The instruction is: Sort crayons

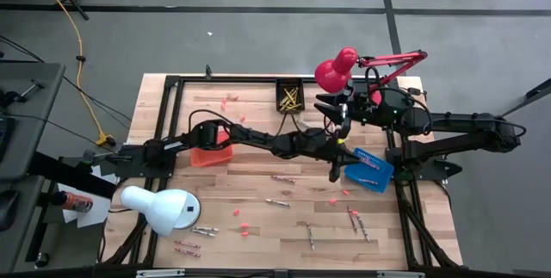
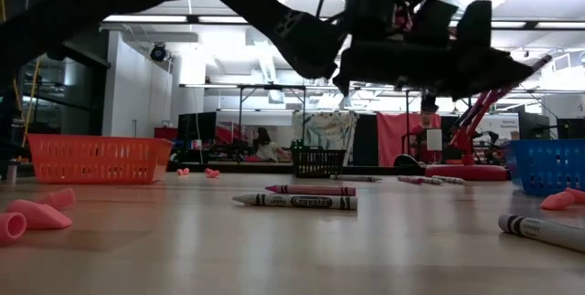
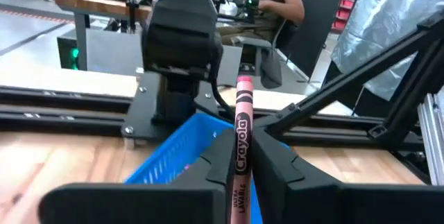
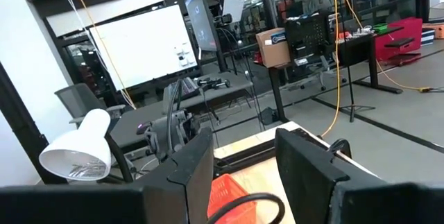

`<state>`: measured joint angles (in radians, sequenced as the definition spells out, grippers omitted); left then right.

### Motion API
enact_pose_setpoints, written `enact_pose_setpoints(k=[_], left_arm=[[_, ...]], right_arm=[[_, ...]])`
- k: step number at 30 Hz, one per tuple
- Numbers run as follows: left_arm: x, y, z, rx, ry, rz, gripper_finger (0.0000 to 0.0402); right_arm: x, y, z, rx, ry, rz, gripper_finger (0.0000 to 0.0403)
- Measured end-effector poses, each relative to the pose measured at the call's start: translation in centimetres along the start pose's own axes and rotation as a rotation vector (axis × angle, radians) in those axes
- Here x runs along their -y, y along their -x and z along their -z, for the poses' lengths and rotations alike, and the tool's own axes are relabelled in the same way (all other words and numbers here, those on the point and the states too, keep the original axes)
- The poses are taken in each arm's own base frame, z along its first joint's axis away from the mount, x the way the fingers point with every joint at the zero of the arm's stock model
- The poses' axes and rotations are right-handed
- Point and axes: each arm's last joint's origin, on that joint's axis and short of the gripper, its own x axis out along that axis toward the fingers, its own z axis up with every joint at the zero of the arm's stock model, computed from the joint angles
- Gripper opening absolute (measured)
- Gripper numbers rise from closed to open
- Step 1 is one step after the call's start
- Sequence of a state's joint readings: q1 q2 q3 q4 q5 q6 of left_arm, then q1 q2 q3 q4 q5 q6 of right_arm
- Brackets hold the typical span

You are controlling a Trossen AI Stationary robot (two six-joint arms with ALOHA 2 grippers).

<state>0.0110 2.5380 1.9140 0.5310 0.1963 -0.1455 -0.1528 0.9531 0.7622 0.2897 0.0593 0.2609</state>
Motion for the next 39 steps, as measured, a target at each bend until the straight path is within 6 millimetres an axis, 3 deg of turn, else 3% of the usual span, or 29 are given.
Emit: enact_pose_setpoints(k=[6, 15, 18, 24, 29, 34, 39], left_arm=[[0.4, -0.4, 1.2, 0.001, 0.001, -0.056, 0.0049], [0.7, -0.4, 0.8, 0.048, -0.054, -0.156, 0.0103], [0.0, 0.1, 0.0, -0.028, -0.041, -0.158, 0.0122], [-2.5, 4.2, -5.6, -0.343, -0.034, -0.12, 0.0139], [-4.4, 8.4, -7.1, -0.63, 0.007, -0.095, 0.0111], [-3.5, 10.8, -9.0, -0.695, 0.006, 0.014, 0.0016], [-1.4, 13.8, -9.0, -0.66, 0.017, 0.035, 0.0003]], right_arm=[[0.0, 0.0, 0.1, -0.012, 0.001, 0.003, 0.0149], [0.1, 0.0, 0.2, -0.023, 0.008, 0.005, 0.0149], [0.1, 0.0, 0.2, -0.023, 0.009, 0.005, 0.0149], [0.1, 0.0, 0.0, -0.003, 0.026, 0.011, 0.0149], [0.0, -0.1, 0.1, -0.009, 0.053, -0.005, 0.0149], [0.0, 0.0, 0.5, -0.059, 0.055, 0.001, 0.0149], [-0.1, 0.1, 1.4, -0.149, 0.044, -0.032, 0.0149]])
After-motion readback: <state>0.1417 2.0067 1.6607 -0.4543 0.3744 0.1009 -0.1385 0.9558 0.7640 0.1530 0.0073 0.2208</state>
